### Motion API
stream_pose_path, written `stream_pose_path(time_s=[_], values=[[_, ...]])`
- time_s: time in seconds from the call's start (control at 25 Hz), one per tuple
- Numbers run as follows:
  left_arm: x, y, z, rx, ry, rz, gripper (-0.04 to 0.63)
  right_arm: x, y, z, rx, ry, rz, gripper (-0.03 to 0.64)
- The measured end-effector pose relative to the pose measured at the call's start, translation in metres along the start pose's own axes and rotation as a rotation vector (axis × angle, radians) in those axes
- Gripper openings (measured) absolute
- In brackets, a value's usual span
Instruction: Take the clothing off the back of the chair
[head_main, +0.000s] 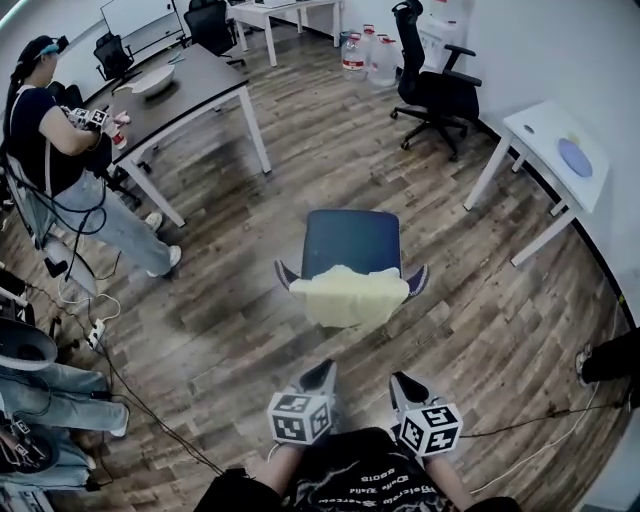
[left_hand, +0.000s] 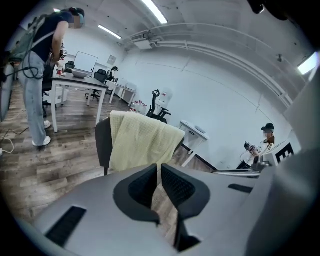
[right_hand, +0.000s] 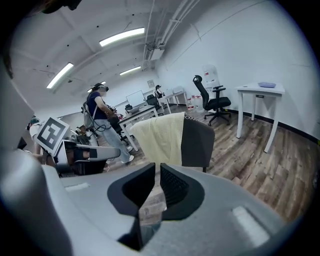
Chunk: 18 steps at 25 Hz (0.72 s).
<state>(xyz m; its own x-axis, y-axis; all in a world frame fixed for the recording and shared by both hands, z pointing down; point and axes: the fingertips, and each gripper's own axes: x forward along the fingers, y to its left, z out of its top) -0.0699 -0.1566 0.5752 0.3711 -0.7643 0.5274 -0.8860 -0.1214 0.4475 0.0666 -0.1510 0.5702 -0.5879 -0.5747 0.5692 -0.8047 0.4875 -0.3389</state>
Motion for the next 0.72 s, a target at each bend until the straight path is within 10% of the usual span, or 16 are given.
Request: stream_pose_path(time_s=[0.28, 0.44, 0.72], values=[[0.042, 0.045, 0.035, 0.017, 0.102, -0.024, 0.017, 0.058, -0.015, 0.049, -0.004, -0.004, -0.049, 0.159], [0.058, 0.072, 0.04, -0.012, 0.17, -0.044, 0.226, 0.084, -0.018, 0.057, 0.049, 0.01, -0.062, 0.239], [0.083, 0.095, 0.045, 0.035, 0.247, -0.062, 0.267, 0.112, -0.023, 0.049, 0.159, 0.048, -0.084, 0.321]])
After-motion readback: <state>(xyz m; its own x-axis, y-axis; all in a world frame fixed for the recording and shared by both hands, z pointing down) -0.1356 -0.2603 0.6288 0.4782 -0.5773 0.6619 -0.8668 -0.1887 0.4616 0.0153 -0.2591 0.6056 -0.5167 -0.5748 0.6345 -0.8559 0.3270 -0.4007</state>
